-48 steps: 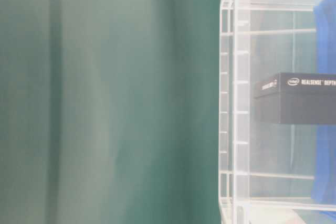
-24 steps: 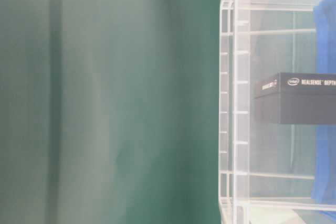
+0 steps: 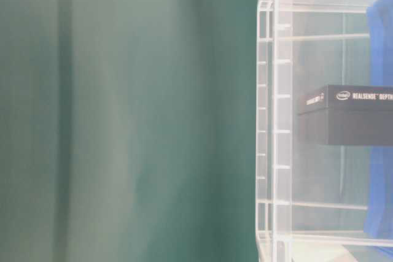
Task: Take the box out of the case with both arms.
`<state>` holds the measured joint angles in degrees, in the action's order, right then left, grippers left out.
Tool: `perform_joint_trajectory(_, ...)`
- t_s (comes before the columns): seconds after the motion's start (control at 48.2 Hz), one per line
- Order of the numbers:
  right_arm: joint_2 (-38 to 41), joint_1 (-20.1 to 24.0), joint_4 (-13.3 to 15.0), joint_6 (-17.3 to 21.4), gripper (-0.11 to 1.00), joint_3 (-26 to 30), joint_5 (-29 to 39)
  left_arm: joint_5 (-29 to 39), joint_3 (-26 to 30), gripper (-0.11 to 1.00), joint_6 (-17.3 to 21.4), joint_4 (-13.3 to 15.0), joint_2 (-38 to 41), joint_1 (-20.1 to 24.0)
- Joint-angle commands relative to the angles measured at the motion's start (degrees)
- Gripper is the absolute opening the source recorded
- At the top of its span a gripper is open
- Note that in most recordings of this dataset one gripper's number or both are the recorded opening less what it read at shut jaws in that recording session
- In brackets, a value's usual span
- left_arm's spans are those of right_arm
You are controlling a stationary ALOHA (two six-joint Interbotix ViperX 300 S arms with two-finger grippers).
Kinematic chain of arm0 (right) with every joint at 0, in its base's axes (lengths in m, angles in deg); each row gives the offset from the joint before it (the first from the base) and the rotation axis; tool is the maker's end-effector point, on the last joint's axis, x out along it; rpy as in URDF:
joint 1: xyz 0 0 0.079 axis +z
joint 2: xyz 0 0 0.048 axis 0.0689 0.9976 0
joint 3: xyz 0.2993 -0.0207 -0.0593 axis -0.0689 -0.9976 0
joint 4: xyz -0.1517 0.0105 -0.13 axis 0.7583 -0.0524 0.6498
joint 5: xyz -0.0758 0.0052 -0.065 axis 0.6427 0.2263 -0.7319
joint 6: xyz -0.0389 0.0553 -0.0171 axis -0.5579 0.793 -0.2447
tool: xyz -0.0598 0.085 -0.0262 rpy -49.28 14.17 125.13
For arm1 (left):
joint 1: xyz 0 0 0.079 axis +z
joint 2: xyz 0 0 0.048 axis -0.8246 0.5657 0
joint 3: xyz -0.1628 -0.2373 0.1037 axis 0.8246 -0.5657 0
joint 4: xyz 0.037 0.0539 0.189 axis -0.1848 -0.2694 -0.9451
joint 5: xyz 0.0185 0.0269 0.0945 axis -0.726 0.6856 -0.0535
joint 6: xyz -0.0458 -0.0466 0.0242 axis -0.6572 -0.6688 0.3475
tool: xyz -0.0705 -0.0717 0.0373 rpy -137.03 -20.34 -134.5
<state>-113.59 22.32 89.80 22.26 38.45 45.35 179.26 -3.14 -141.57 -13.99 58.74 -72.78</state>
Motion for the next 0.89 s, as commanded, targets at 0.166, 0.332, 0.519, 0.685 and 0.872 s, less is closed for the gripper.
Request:
perform_joint_trajectory(0.166,-3.25,-9.49,-0.09,-9.32,0.91,-0.88,-0.79,1.67,1.49,0.85,7.12,0.0,-1.14,7.91)
perform_joint_trajectory(0.332,-4.04,-16.52,-0.09,-16.52,0.91,-1.23,-2.02,1.67,1.76,0.85,11.95,-0.09,-1.14,13.62)
perform_joint_trajectory(0.519,-4.04,-24.43,-0.53,-24.61,0.91,-1.76,-3.43,1.76,1.93,0.84,17.4,-0.09,-1.32,19.78)
perform_joint_trajectory(0.685,-3.87,-30.94,-3.25,-30.59,0.91,-2.81,-6.5,1.76,2.2,0.85,21.01,-0.09,-0.88,23.73)
perform_joint_trajectory(0.872,-3.52,-34.37,-4.31,-33.13,0.91,-4.22,-8.61,1.67,2.2,0.85,23.73,-0.09,-0.53,26.81)
